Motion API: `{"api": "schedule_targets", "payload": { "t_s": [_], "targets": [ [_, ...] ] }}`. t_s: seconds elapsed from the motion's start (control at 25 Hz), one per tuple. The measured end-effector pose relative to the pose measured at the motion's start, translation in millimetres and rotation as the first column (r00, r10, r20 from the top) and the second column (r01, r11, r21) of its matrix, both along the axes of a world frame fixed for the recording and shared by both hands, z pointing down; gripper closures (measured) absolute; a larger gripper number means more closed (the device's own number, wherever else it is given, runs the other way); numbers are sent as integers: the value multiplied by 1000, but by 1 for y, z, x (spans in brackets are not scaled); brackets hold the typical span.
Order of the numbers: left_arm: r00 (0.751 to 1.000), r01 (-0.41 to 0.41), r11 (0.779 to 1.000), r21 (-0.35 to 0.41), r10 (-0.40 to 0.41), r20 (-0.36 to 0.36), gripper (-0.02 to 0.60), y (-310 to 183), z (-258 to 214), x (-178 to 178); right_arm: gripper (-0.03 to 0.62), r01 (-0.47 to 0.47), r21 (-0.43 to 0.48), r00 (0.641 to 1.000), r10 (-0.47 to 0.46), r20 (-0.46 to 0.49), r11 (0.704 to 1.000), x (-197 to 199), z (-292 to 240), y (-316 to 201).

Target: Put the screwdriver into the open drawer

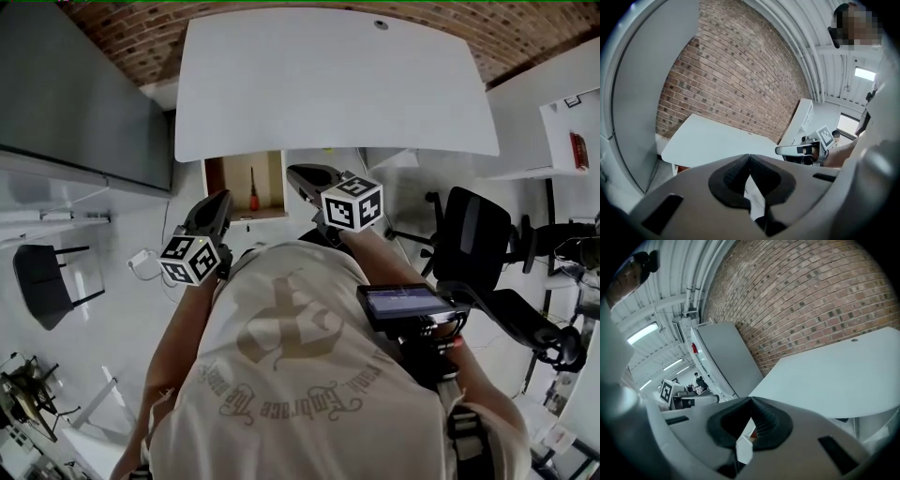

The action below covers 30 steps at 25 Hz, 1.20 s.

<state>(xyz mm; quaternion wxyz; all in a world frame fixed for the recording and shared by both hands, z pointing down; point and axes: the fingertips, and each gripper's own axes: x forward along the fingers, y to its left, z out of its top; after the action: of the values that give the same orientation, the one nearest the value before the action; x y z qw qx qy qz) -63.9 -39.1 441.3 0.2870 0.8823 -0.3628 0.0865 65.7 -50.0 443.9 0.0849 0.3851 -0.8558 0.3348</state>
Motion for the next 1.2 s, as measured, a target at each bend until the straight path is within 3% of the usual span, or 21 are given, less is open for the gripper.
{"api": "schedule_targets", "payload": {
  "t_s": [0.64,1.2],
  "targets": [
    [999,49,999,-13,-49,21,561,27,2,-11,571,63,-6,998,-63,-6,998,-4,10,19],
    [999,31,999,-30,-30,27,561,42,8,-9,571,93,-5,995,-93,-21,996,-13,15,28]
  ]
}}
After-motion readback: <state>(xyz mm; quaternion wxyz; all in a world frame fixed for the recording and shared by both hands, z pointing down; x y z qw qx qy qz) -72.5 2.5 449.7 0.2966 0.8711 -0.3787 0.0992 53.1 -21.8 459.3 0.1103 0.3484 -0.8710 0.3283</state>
